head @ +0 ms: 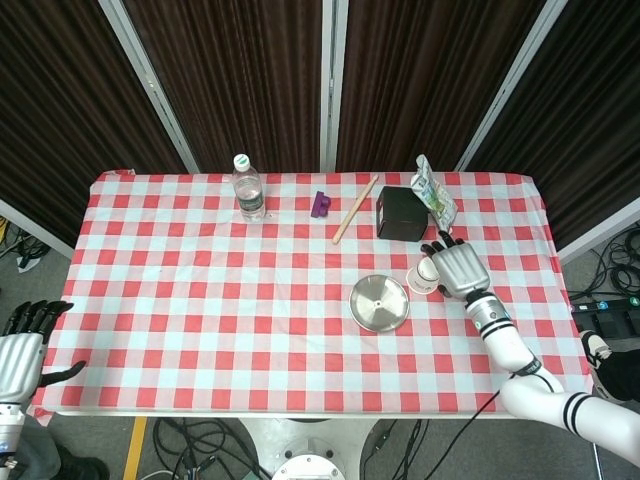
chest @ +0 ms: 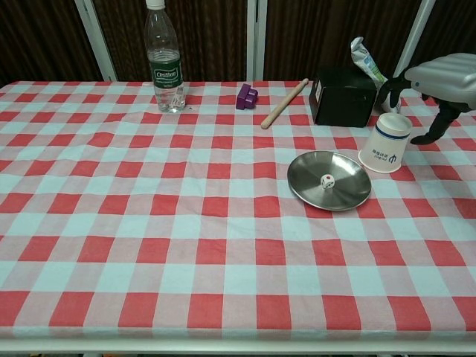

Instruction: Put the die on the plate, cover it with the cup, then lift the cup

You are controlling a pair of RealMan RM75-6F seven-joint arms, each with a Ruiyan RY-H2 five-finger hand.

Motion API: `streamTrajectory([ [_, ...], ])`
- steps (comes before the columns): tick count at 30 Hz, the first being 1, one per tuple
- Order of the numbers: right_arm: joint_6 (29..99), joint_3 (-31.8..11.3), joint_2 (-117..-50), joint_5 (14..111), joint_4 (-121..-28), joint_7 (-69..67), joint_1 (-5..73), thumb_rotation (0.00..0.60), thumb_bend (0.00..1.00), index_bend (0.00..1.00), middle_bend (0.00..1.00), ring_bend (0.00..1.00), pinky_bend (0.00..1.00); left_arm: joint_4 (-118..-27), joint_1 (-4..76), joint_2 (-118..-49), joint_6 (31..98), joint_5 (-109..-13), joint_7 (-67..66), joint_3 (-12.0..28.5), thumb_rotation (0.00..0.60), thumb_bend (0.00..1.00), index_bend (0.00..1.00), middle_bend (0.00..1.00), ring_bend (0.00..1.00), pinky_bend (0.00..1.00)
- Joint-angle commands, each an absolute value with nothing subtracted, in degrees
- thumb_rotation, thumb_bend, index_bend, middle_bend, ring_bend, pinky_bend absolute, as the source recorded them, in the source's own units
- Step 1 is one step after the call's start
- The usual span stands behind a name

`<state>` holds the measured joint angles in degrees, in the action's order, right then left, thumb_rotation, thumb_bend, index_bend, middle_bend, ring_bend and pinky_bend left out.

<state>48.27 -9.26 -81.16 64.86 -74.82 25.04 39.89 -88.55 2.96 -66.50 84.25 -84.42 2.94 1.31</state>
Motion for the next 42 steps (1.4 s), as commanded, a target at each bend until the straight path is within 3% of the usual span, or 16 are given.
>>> streamTrajectory([
  [1,47.29,-9.13,-82.41,64.85,-72.73,23.40,40.65,0.600,0.16,0.29,0.32,0.14,0.38,-88.86,3.00,-66.29,84.19,-84.38,2.69,1.33,0.600,0.07,0.19,0.17,0.10,0.09],
  [11,45.71,-8.84,-83.91,66.13,-70.06,20.03,42.13,0.600,0.17,0.29,0.33,0.15,0.39,-89.69,3.14,-65.73,83.76,-84.03,2.25,1.40,0.600,0.07,0.19,0.17,0.10,0.09],
  [20,47.20,-8.94,-83.50,67.69,-69.43,16.04,41.64,0.600,0.31,0.45,0.44,0.29,0.58,-90.17,3.15,-65.40,83.67,-83.88,1.95,1.43,0.600,0.07,0.19,0.17,0.11,0.09],
  [28,55.04,-8.82,-74.67,74.72,-81.79,13.89,39.18,0.600,0.32,0.49,0.46,0.31,0.59,-91.10,3.10,-64.77,84.03,-83.99,1.21,1.51,0.600,0.07,0.19,0.17,0.10,0.09],
  [32,54.97,-8.18,-72.37,77.50,-87.02,12.83,39.49,0.600,0.32,0.50,0.46,0.31,0.59,-91.40,3.13,-64.81,84.12,-84.03,0.99,1.57,0.600,0.07,0.19,0.17,0.10,0.09],
  [42,52.25,-5.30,-81.74,79.56,-81.98,18.28,41.89,0.600,0.32,0.50,0.46,0.31,0.59,-90.55,3.12,-65.67,83.87,-83.99,1.57,1.40,0.600,0.07,0.19,0.17,0.10,0.09],
])
